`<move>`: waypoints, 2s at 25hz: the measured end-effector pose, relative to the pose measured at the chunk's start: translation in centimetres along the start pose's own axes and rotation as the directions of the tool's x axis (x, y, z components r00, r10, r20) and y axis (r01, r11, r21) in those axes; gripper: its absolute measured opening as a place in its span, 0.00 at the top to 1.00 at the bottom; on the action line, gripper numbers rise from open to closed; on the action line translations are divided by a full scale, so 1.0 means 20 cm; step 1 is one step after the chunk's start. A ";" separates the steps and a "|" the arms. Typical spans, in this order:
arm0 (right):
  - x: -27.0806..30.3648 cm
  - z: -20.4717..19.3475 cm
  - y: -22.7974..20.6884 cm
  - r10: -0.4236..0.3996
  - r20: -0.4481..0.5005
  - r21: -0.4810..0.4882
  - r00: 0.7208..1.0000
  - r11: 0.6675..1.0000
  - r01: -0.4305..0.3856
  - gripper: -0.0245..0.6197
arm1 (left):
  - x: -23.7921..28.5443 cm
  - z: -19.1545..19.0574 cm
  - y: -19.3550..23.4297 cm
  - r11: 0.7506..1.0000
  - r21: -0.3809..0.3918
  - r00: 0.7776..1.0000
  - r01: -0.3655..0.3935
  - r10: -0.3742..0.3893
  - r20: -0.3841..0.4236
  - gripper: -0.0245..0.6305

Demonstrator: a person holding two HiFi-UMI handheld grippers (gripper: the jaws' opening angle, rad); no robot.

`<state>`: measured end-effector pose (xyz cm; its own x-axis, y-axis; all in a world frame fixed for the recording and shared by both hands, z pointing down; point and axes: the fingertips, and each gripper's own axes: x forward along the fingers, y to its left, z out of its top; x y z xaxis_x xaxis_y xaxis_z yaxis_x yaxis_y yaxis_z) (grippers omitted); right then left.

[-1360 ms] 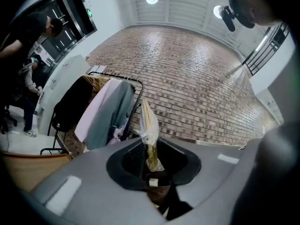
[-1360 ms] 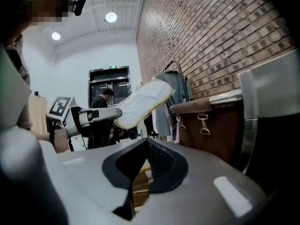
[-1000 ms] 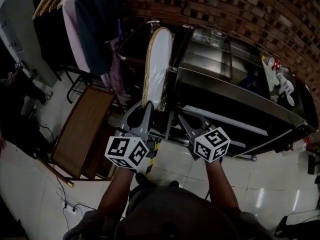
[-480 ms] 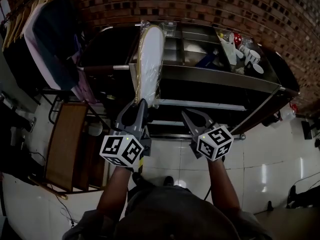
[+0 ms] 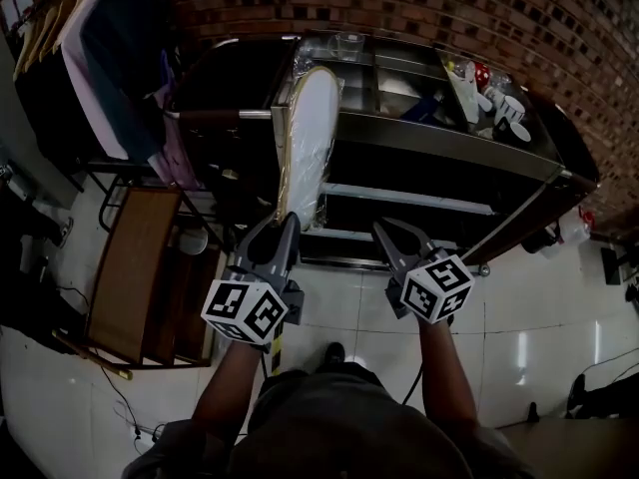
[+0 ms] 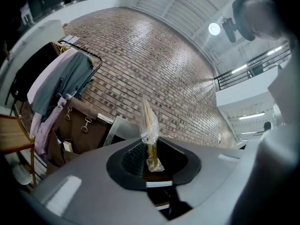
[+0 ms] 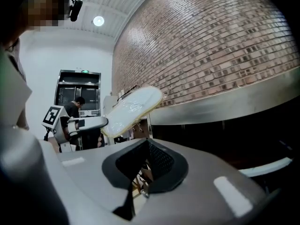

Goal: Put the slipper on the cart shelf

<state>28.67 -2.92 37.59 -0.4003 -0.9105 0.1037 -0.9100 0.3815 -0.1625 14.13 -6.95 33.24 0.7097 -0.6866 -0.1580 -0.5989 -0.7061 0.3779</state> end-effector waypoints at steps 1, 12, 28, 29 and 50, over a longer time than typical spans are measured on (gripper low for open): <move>-0.01 0.00 0.03 -0.007 0.004 0.007 1.000 1.000 0.007 0.96 | -0.03 0.00 0.00 1.000 -0.008 1.000 0.007 -0.007 -0.001 0.86; -0.15 -0.11 0.40 -0.076 -0.001 0.037 0.997 0.996 0.076 0.96 | -0.42 -0.24 0.07 0.996 -0.082 0.986 0.022 -0.035 -0.162 0.86; -0.30 -0.21 0.06 -0.146 -0.043 0.075 0.988 0.986 0.148 0.96 | -0.08 -0.82 0.18 0.992 -0.098 0.918 -0.082 0.037 -0.395 0.86; -0.31 -0.21 0.02 -0.147 -0.046 0.075 0.988 0.986 0.150 0.96 | -0.03 -0.85 0.18 0.991 -0.099 0.915 -0.088 0.041 -0.402 0.86; -0.23 -0.28 -0.42 -0.083 -0.084 0.138 0.993 0.986 0.094 0.96 | 0.61 -1.11 0.25 0.979 -0.101 0.901 -0.177 0.120 -0.416 0.86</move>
<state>37.44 -1.10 43.89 -0.3308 -0.9224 0.1992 -0.9199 0.2681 -0.2863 27.99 -15.01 53.55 0.7219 -0.6316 0.2827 -0.6747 -0.5519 0.4900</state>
